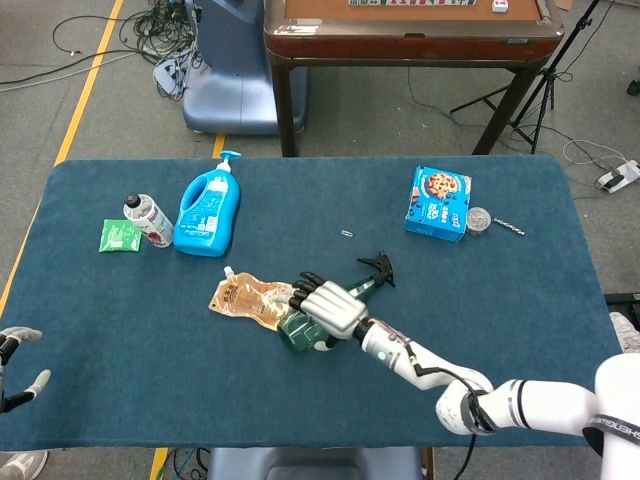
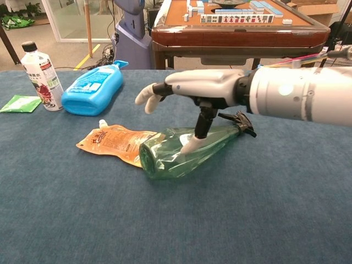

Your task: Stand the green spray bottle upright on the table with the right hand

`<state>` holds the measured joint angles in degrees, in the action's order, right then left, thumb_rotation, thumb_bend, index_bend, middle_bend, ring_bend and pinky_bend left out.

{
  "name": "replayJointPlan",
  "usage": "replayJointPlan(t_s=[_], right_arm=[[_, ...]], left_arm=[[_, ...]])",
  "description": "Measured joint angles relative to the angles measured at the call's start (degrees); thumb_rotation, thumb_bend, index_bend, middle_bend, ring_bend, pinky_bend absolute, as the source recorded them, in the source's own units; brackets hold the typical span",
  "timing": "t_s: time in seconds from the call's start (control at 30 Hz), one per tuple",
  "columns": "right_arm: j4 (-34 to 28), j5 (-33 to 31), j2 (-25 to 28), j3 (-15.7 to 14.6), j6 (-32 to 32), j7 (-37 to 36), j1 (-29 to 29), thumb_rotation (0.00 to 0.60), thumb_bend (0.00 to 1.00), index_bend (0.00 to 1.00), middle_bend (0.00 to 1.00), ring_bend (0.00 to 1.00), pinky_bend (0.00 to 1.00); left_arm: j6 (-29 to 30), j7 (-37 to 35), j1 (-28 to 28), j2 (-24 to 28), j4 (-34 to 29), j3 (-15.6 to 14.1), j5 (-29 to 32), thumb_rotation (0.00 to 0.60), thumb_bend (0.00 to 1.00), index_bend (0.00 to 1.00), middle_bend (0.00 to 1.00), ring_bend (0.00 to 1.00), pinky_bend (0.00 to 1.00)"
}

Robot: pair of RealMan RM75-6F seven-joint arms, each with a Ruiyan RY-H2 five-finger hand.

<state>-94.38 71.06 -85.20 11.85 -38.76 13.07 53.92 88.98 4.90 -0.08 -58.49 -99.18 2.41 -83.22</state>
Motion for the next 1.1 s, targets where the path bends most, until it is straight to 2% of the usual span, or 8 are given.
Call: replayJointPlan(t_s=[0.17,0.4,0.57,0.77,1.1], right_arm=[[2.48,-2.50,-3.70,0.45,2.37,0.26,3.32,0.600,0.04,0.14,0.21,0.12,0.08],[5.42,-7.64,-6.99,-0.25,4.54,4.20,7.66,0.600,0.03,0.14,0.22,0.12,0.08],[6.23,-10.64,-7.83,-1.53,4.85,6.72,9.33,0.600,0.03,0.14,0.29,0.12,0.08],[3.97,-10.35,-5.93,-4.52,2.96,8.26,8.84,0.600,0.03,0.14,0.37,0.12,0.08],[-0.65,-2.94,0.79,-9.65,-0.98,7.37,4.52,0.600,0.04,0.19,0.45,0.12,0.08]], left_arm=[[-0.28,-0.09,0.10,0.12,0.06,-0.16,0.19,0.600,0.26,0.35,0.31,0.29,0.16],[-0.37,-0.65,0.31,0.26,0.51,-0.25,0.38,0.600,0.26,0.35,0.31,0.29,0.16],[-0.25,-1.32,0.41,0.39,0.83,-0.31,0.11,0.600,0.26,0.36,0.31,0.29,0.16],[-0.05,-2.08,0.66,0.27,1.40,-0.23,0.31,0.600,0.26,0.36,0.31,0.29,0.16],[-0.29,-1.96,0.39,-0.04,1.60,-0.23,-0.24,0.600,0.26,0.36,0.31,0.29,0.16]])
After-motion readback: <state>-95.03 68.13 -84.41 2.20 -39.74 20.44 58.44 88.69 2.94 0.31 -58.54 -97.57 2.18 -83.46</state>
